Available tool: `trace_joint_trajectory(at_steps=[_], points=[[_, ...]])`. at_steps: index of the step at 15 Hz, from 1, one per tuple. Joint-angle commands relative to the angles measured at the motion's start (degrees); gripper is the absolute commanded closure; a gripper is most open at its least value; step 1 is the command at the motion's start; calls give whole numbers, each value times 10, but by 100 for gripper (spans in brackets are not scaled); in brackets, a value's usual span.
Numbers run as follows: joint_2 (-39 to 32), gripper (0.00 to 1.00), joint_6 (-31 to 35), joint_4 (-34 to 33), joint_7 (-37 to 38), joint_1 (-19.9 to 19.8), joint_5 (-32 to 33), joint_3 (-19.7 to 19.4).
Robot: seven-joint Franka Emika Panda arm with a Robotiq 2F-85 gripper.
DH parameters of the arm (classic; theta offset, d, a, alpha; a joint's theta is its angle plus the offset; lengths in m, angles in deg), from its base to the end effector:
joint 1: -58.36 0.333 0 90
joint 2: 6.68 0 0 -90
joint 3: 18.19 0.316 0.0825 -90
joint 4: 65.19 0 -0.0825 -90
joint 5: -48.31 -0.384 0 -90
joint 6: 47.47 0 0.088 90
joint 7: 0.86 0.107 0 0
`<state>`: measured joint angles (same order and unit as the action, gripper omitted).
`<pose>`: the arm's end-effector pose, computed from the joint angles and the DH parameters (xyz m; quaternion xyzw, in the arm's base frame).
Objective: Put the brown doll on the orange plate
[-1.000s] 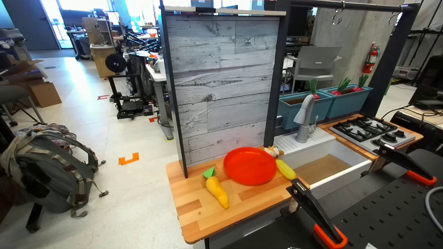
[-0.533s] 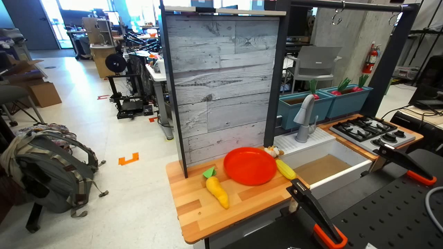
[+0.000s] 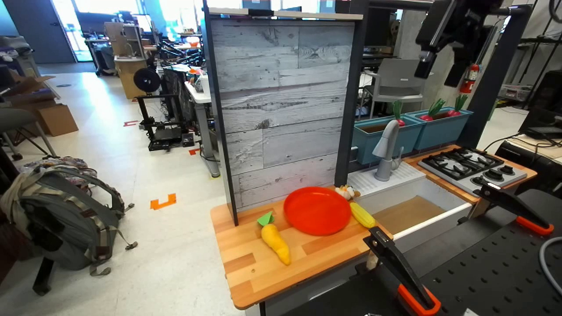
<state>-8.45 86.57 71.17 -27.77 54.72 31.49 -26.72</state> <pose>0.4805 -0.0991 0.3030 -0.9942 -0.0223 -0.0003 0.1052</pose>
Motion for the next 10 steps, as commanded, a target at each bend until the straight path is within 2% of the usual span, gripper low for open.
trace_joint_trajectory(at_steps=[1,5,10], points=[[-84,0,47,-32,-48,-18,-86,20],[-174,0,117,-72,-45,-41,-138,57],[-278,0,225,-115,2,-66,-110,97]])
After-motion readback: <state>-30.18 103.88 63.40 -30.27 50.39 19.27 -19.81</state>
